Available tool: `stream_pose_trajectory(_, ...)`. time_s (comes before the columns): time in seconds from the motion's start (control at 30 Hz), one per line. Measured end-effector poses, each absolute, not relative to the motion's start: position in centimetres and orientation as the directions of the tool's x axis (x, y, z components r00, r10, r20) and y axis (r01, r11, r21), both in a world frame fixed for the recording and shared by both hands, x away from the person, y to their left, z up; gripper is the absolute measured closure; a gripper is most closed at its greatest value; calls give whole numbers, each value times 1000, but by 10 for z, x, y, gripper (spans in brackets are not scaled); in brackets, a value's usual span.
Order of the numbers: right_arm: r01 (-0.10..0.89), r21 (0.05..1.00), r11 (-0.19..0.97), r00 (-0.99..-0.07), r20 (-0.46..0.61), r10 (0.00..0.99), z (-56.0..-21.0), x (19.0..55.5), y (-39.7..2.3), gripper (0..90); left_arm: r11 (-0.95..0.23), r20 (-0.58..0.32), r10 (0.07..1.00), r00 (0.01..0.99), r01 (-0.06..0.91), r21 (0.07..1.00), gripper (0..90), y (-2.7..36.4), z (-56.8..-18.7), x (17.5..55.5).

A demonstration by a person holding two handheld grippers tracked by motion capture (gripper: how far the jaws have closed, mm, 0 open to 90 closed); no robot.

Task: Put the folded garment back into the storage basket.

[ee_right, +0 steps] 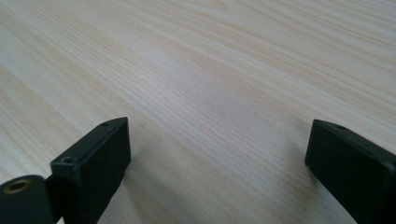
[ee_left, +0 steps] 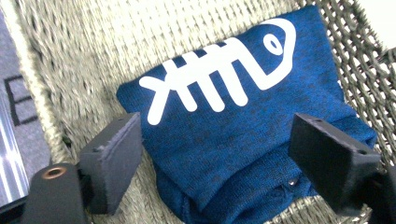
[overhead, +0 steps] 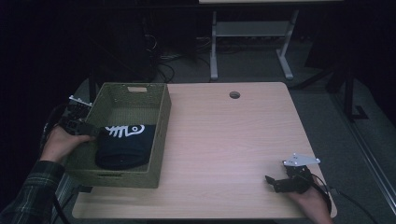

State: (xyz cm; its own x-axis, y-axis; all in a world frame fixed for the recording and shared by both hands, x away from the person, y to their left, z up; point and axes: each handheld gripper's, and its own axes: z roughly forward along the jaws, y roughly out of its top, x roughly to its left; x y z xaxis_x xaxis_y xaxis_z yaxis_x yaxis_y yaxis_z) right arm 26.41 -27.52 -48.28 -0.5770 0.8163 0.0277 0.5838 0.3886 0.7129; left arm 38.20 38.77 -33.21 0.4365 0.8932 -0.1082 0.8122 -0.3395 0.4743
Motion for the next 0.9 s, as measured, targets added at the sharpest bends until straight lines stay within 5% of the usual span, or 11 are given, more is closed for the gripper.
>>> stream_pose_trajectory(0.9,583,713,388,-579,31,814,-483,265,-275,62,-436,-50,826,562,692,575,129,321,-301,369)
